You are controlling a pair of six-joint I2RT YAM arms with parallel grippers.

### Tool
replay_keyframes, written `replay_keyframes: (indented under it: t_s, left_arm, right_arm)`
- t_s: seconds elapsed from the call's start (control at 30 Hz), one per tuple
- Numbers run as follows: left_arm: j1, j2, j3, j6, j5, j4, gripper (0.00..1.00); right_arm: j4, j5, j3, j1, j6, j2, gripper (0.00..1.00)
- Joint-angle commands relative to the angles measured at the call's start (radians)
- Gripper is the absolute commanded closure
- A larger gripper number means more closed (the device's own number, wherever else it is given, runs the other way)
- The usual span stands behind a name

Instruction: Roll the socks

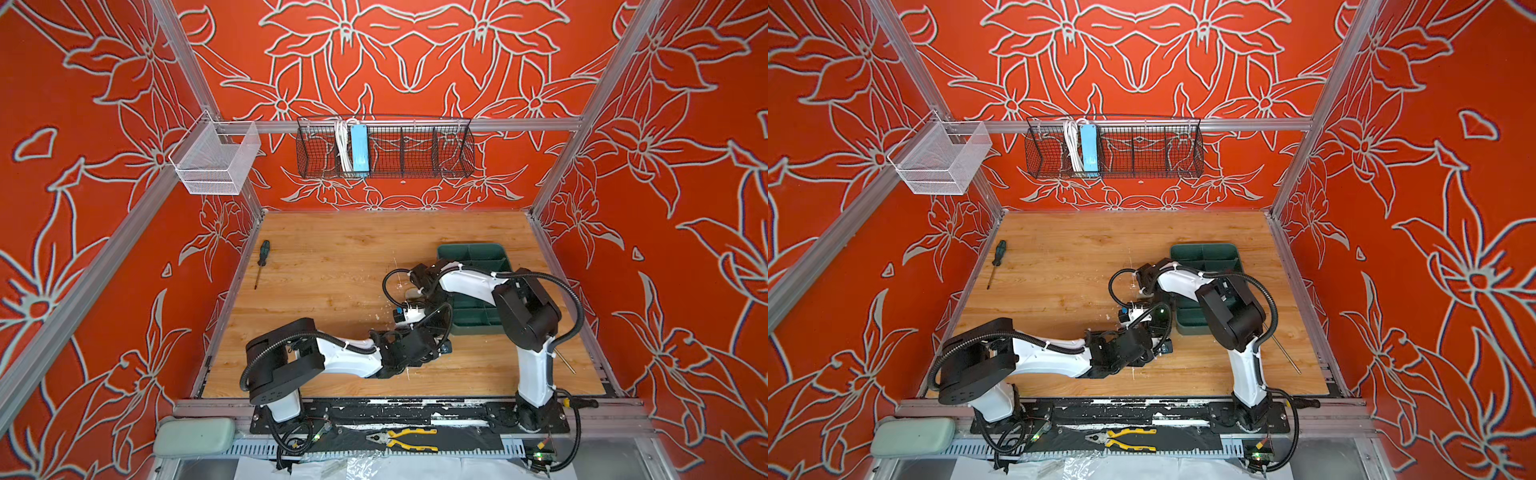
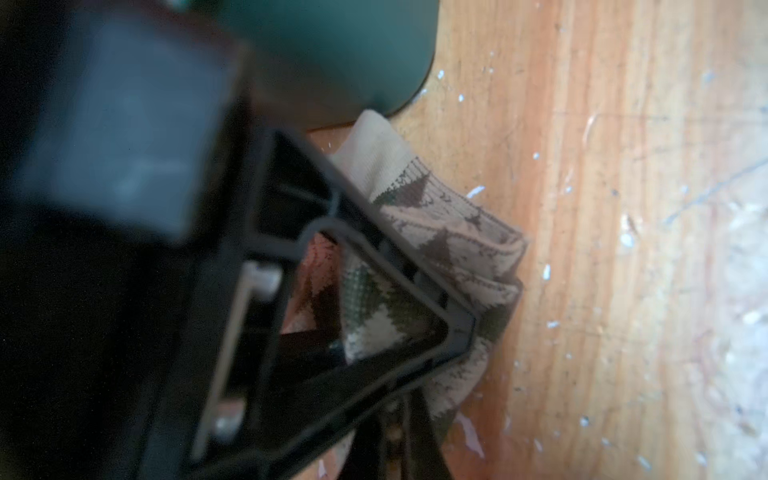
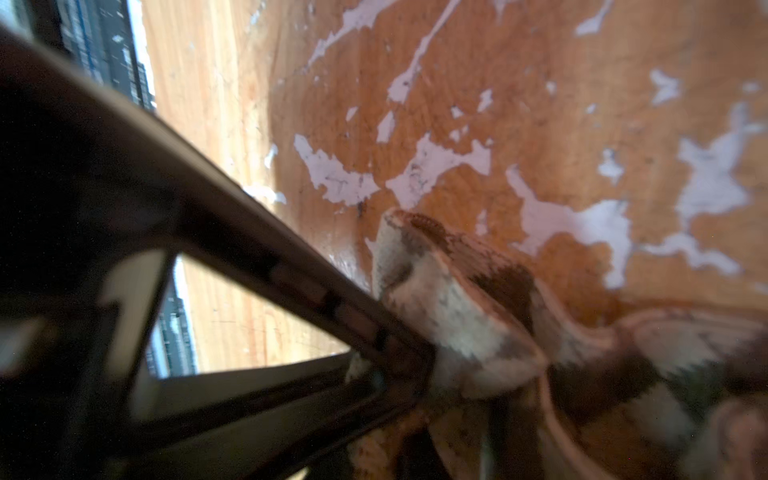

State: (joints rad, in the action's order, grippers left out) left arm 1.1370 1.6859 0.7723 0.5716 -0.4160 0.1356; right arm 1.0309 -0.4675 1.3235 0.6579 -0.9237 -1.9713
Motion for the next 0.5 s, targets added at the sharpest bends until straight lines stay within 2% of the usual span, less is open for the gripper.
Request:
replay_keyframes:
  t_s: [0.0,0.17,0.33,0.47]
  left_arm:
    - [-0.019,0.023,-0.013,-0.067,0.037,-0.090,1.00]
    - [-0.018,-0.029,-0.039,-0.112,0.032,-0.117,1.00]
    - [-0.019,-0.040,-0.034,-0.137,0.043,-0.141,1.00]
    - [-0.024,-0.021,0.006,-0.128,0.081,-0.206,1.00]
  right_arm:
    - [-0.150,0.062,-0.065,0.019,-0.013,0.071,0.81]
    - [-0.187,0.130,-0.124,0.014,-0.026,0.163,0.76]
    - [-0.152,0.129,-0.137,0.003,-0.039,0.239,0.72]
    - [-0.155,0.113,-0.155,-0.017,-0.038,0.358,0.70]
